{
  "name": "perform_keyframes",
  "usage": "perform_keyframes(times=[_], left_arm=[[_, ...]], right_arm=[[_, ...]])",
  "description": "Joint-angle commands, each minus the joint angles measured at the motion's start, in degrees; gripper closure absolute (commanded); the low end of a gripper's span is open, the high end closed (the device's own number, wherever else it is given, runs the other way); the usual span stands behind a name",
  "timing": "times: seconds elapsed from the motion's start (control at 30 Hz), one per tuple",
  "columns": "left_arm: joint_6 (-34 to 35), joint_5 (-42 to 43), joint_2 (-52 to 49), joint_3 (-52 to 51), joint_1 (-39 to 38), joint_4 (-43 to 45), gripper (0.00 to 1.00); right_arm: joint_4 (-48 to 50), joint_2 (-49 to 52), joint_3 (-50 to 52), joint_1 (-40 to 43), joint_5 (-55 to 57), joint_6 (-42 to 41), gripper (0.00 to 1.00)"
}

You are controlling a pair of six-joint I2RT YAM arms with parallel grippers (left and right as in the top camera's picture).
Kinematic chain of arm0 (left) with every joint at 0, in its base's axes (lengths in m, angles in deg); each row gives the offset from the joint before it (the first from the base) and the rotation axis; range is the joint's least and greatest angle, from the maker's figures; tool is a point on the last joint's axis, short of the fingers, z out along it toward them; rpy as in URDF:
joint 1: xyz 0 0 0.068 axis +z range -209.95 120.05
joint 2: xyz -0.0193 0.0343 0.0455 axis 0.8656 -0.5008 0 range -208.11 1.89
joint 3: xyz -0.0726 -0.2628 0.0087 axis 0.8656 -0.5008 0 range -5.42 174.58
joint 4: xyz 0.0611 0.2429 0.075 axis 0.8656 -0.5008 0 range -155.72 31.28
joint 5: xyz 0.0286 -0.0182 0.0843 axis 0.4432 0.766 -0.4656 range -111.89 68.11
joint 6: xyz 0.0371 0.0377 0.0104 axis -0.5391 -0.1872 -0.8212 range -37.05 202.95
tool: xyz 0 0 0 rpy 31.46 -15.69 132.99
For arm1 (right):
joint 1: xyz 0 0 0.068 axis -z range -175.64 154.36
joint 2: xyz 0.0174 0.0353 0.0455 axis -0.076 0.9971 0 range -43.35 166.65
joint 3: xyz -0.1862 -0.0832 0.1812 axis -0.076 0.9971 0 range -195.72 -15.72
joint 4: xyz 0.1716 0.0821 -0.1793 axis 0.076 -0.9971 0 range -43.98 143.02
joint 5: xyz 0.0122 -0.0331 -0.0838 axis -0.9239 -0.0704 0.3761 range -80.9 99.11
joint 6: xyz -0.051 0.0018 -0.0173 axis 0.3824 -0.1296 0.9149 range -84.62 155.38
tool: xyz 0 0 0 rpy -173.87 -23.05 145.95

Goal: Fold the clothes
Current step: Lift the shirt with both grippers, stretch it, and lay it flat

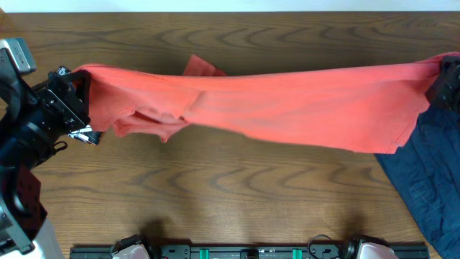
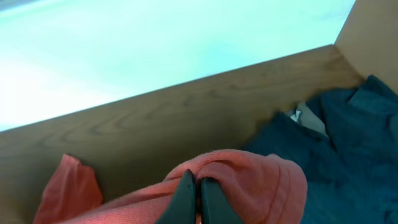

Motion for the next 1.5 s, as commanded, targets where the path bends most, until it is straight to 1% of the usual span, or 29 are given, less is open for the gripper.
perform_keyframes(times=[0.0, 0.07, 0.17, 0.23, 0.3, 0.4, 0.43, 0.47, 0.53, 0.6, 0.63, 0.73, 0.8, 0.9, 1.03, 1.07, 1.1, 1.13, 1.17, 1.2, 1.23, 1.27, 1.3, 1.33, 1.4, 1.47], left_arm=[[-0.5, -0.3, -3.9, 0.5, 0.0, 0.3, 0.94], [-0.6, -0.3, -7.0, 0.5, -0.1, 0.3, 0.94], [-0.8, -0.3, -12.1, 0.5, -1.2, 1.7, 0.94], [-0.8, -0.3, -16.7, 0.5, -3.2, 5.0, 0.94], [-0.8, -0.3, -21.0, 0.5, -5.6, 10.6, 0.94], [-0.7, -0.3, -27.2, 0.5, -8.9, 22.8, 0.94], [0.3, -0.3, -29.3, 0.5, -9.8, 27.8, 0.94], [2.8, -0.3, -31.2, 0.5, -10.3, 32.9, 0.94], [9.9, -0.3, -34.0, 0.5, -10.5, 42.0, 0.94], [17.6, -0.3, -35.8, 0.5, -10.2, 52.7, 0.94], [20.3, -0.3, -36.3, 0.7, -9.9, 57.3, 0.94], [25.5, -0.3, -36.4, 2.0, -8.9, 69.2, 0.94], [26.7, -0.2, -36.4, 4.6, -7.8, 71.9, 0.94], [26.3, 2.9, -36.4, 9.1, -6.2, 69.8, 0.94], [24.3, 16.3, -36.1, 11.0, -4.7, 64.7, 0.94], [23.3, 20.7, -36.1, 11.0, -4.1, 61.4, 0.94], [21.2, 26.0, -36.0, 11.0, -3.5, 56.0, 0.94], [19.1, 29.3, -36.0, 11.0, -3.0, 51.2, 0.94], [15.5, 32.4, -36.1, 11.0, -2.6, 43.0, 0.94], [11.4, 33.0, -36.1, 11.0, -2.4, 34.5, 0.94], [2.9, 31.7, -36.1, 10.7, -2.4, 21.4, 0.94], [-1.0, 30.3, -36.1, 10.6, -2.5, 15.6, 0.94], [-8.2, 25.2, -36.1, 10.0, -2.8, 5.0, 0.94], [-11.8, 19.7, -36.2, 9.4, -3.2, -1.4, 0.94], [-14.3, 7.0, -36.3, 7.5, -4.4, -10.9, 0.94], [-14.8, -2.4, -36.4, 4.3, -6.2, -17.3, 0.94]], right_arm=[[-0.6, 6.1, 0.2, 0.3, 0.6, 2.6, 0.99], [-0.4, 9.8, 0.2, -0.2, -2.1, 3.4, 0.99], [1.3, 15.5, 0.2, -1.4, -3.0, 3.6, 0.99], [4.2, 19.8, 0.2, -2.5, -3.2, 3.6, 0.99], [9.1, 23.6, 0.1, -3.5, -4.3, 3.6, 0.99], [19.3, 28.4, 0.1, -4.7, -4.9, 2.3, 0.99], [22.5, 29.3, 0.1, -4.9, -4.9, 0.9, 0.99], [26.2, 30.1, 0.1, -5.1, -4.9, -0.7, 0.99], [32.9, 30.5, 0.1, -5.2, -4.9, -5.0, 0.99], [38.3, 30.2, -0.2, -5.1, -4.9, -8.3, 0.99], [40.0, 30.0, -0.7, -5.1, -4.9, -9.1, 0.99], [42.1, 29.6, -4.0, -5.0, -4.1, -9.3, 0.99], [40.7, 29.6, -6.8, -5.0, -2.4, -9.3, 0.99], [36.8, 29.6, -9.7, -5.0, -0.6, -8.3, 0.99], [26.6, 29.5, -10.3, -5.0, 7.4, -8.0, 0.99], [23.1, 29.6, -10.3, -5.0, 9.4, -8.0, 0.98], [19.1, 29.8, -10.2, -5.0, 11.0, -7.8, 0.99], [16.4, 29.9, -10.1, -5.0, 11.4, -7.3, 0.99], [13.1, 30.0, -9.7, -5.0, 11.5, -6.4, 0.99], [9.8, 30.1, -9.1, -5.1, 11.1, -5.5, 0.99], [6.0, 30.1, -8.5, -5.2, 10.6, -5.4, 0.99], [3.7, 30.2, -8.0, -5.2, 10.3, -5.0, 0.99], [0.4, 30.3, -7.1, -5.3, 9.6, -3.7, 0.99], [-1.8, 30.3, -6.1, -5.4, 9.1, -3.1, 0.99], [-5.7, 30.3, -3.7, -5.5, 7.6, -1.9, 0.99], [-8.7, 30.3, -0.3, -5.6, 4.4, 0.2, 0.99]])
